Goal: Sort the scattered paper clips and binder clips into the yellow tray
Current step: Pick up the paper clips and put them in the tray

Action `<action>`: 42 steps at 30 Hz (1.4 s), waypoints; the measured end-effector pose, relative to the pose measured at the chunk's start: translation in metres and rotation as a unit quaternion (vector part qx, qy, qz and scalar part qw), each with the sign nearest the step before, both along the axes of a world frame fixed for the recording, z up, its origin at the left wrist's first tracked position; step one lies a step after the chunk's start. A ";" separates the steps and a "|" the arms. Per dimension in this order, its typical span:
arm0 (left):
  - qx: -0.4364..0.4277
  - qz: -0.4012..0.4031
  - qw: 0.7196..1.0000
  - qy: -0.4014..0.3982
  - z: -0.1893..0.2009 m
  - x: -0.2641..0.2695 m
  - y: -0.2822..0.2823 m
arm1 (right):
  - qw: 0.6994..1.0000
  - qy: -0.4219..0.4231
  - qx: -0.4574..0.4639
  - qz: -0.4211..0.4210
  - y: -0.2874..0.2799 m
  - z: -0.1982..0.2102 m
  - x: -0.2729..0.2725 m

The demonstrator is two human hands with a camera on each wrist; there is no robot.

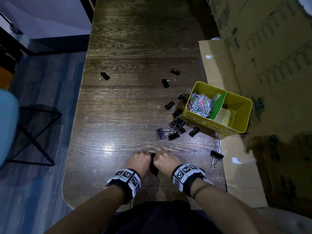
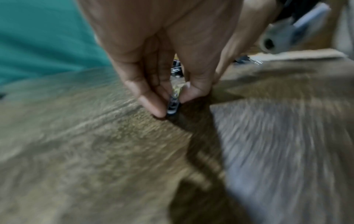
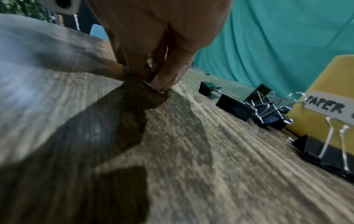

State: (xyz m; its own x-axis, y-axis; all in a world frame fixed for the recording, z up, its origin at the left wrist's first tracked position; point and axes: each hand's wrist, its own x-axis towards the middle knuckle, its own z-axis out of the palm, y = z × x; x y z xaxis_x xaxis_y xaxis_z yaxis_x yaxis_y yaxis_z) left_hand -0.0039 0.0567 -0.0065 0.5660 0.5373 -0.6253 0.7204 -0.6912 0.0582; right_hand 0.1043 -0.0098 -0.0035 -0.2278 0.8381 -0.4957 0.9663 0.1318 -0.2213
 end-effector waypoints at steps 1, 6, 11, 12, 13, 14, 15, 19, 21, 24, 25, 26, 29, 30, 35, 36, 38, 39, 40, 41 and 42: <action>-0.004 0.030 1.000 0.004 0.002 0.002 0.002 | 1.000 0.001 -0.002 -0.005 0.001 0.000 0.001; -0.040 0.142 0.989 0.008 0.002 0.006 0.013 | 0.997 0.043 0.003 -0.061 0.002 0.000 0.007; -0.052 0.154 0.985 -0.063 -0.003 -0.003 0.014 | 0.964 0.172 0.001 -0.202 0.000 -0.015 0.022; -0.047 0.145 0.985 -0.078 -0.003 -0.006 0.013 | 0.956 0.189 0.005 -0.226 -0.002 -0.019 0.024; -0.041 0.134 0.986 -0.088 -0.003 -0.007 0.012 | 0.946 0.206 0.009 -0.252 -0.003 -0.019 0.026; -0.036 0.124 0.987 -0.098 -0.003 -0.009 0.011 | 0.933 0.228 0.006 -0.279 -0.005 -0.018 0.028; -0.036 0.118 0.986 -0.110 -0.004 -0.011 0.011 | 0.917 0.253 0.002 -0.309 -0.005 -0.016 0.030; -0.078 0.136 0.975 -0.155 -0.007 -0.019 0.019 | 0.807 0.382 -0.034 -0.450 -0.003 -0.009 0.039; -0.113 0.182 0.958 -0.189 -0.010 -0.022 0.025 | 0.746 0.447 -0.061 -0.491 -0.004 -0.008 0.045; -0.249 0.378 0.854 -0.254 -0.009 -0.025 0.034 | 0.691 0.508 -0.075 -0.508 -0.004 -0.005 0.052; -0.291 0.444 0.802 -0.273 -0.007 -0.025 0.037 | 0.677 0.525 -0.076 -0.511 -0.003 -0.003 0.053; -0.317 0.492 0.757 -0.291 -0.004 -0.025 0.039 | 0.666 0.538 -0.076 -0.512 -0.003 -0.002 0.055; -0.360 0.555 0.671 -0.334 0.004 -0.026 0.044 | 0.646 0.565 -0.077 -0.508 -0.003 0.001 0.059; -0.373 0.565 0.652 -0.342 0.005 -0.027 0.045 | 0.636 0.573 -0.078 -0.511 -0.004 0.002 0.061; -0.416 0.567 0.625 -0.340 0.004 -0.029 0.041 | 0.698 0.514 -0.114 -0.485 -0.001 0.008 0.059; -0.414 0.565 0.631 -0.335 0.002 -0.029 0.040 | 0.774 0.436 -0.113 -0.446 -0.001 0.007 0.056; -0.409 0.558 0.643 -0.329 -0.002 -0.029 0.036 | 0.897 0.272 -0.096 -0.334 -0.001 0.002 0.049; -0.408 0.554 0.648 -0.327 -0.003 -0.029 0.035 | 0.933 0.211 -0.079 -0.282 -0.003 -0.002 0.044; -0.409 0.549 0.653 -0.324 -0.005 -0.030 0.034 | 0.952 0.176 -0.056 -0.243 -0.005 -0.004 0.040; -0.412 0.544 0.657 -0.322 -0.005 -0.031 0.033 | 0.962 0.159 -0.034 -0.219 -0.007 -0.008 0.038; -0.416 0.538 0.659 -0.320 -0.005 -0.032 0.033 | 0.967 0.153 -0.018 -0.203 -0.008 -0.008 0.037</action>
